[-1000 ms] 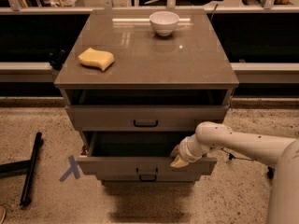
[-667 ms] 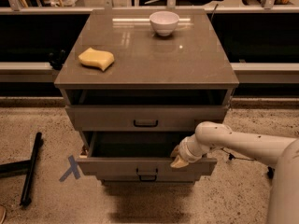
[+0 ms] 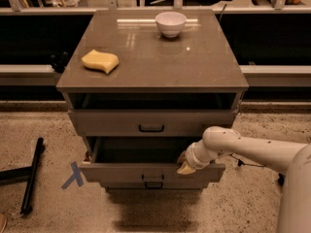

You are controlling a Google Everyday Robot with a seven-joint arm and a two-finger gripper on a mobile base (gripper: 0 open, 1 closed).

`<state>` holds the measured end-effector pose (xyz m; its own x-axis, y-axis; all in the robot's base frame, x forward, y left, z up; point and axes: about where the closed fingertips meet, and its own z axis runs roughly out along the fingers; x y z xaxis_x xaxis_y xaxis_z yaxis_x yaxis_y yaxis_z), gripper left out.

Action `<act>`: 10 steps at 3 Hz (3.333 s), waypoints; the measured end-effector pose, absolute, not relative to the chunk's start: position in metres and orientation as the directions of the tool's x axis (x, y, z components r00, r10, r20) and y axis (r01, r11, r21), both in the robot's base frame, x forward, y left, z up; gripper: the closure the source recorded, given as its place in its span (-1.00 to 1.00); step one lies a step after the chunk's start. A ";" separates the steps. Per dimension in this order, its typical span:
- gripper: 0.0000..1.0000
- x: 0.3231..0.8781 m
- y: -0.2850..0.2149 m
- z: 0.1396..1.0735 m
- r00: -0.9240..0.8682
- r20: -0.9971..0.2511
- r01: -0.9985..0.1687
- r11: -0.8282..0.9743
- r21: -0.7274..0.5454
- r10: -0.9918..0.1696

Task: Open middle drawer

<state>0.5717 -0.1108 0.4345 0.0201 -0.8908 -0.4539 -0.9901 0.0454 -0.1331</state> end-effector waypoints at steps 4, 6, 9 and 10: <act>-0.97 0.563 -0.128 0.419 0.021 -0.420 -0.995 0.021 -0.095 -0.907; 0.10 0.543 -0.153 0.410 0.000 -0.392 -0.998 0.024 -0.056 -0.920; 1.00 0.509 -0.159 0.418 -0.005 -0.417 -0.999 0.024 -0.041 -0.909; 1.00 0.463 -0.150 0.416 0.008 -0.484 -1.000 0.002 -0.020 -0.875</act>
Offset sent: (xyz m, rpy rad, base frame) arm 0.0000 0.0000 0.0000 0.0000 0.0000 0.0000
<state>0.4629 -0.1505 0.4161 0.0078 -0.8751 -0.4839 -0.9998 0.0023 -0.0202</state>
